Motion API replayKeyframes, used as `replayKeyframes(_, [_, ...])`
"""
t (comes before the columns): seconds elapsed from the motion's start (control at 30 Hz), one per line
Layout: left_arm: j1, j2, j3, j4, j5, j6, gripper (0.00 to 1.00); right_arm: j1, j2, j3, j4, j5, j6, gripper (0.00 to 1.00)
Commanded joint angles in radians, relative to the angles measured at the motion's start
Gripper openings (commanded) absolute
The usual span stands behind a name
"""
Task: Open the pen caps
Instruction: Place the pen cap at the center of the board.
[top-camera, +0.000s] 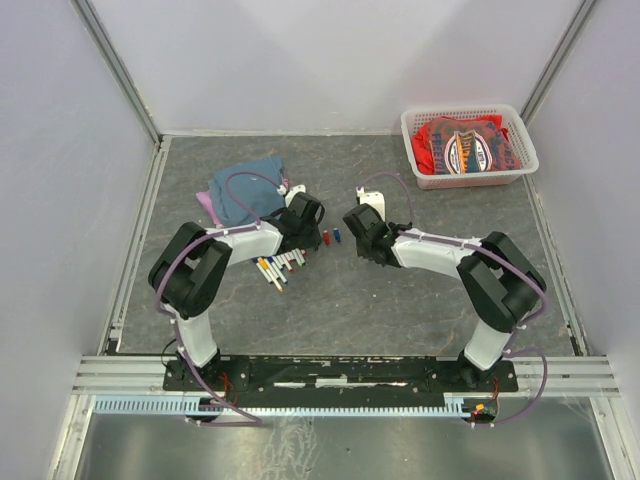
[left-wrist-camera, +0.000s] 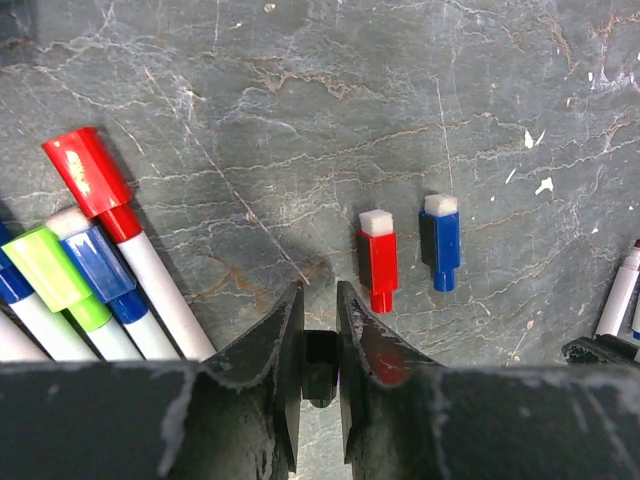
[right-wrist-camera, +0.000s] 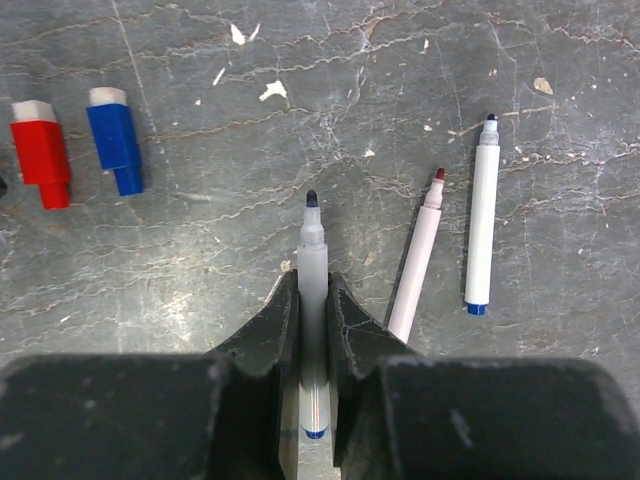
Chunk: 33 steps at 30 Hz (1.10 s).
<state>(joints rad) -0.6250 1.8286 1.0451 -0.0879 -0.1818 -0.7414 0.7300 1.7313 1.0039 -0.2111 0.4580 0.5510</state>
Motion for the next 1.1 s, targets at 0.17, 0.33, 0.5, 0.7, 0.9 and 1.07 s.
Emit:
replayKeyframes(0.17, [-0.004,0.027,0.049,0.011,-0.011,0.043,0.26,-0.021,0.048,0.053,-0.016,0.044,-0.008,0.23])
replayKeyframes(0.33, [-0.008,0.031,0.046,0.018,-0.008,0.035,0.3,-0.03,0.05,0.043,-0.014,0.057,-0.006,0.26])
replayKeyframes(0.5, [-0.013,0.028,0.052,0.02,-0.01,0.03,0.31,-0.035,0.04,0.035,-0.013,0.068,-0.014,0.27])
replayKeyframes(0.7, [-0.013,-0.019,0.053,0.012,-0.033,0.025,0.32,-0.034,-0.038,0.005,0.036,0.069,-0.069,0.32])
replayKeyframes(0.9, [-0.011,-0.142,0.039,-0.011,-0.088,0.019,0.38,-0.021,-0.166,-0.016,0.108,-0.015,-0.126,0.38])
replayKeyframes(1.07, [-0.005,-0.3,-0.036,0.001,-0.184,-0.001,0.44,0.01,-0.151,0.065,0.109,-0.13,-0.157,0.42])
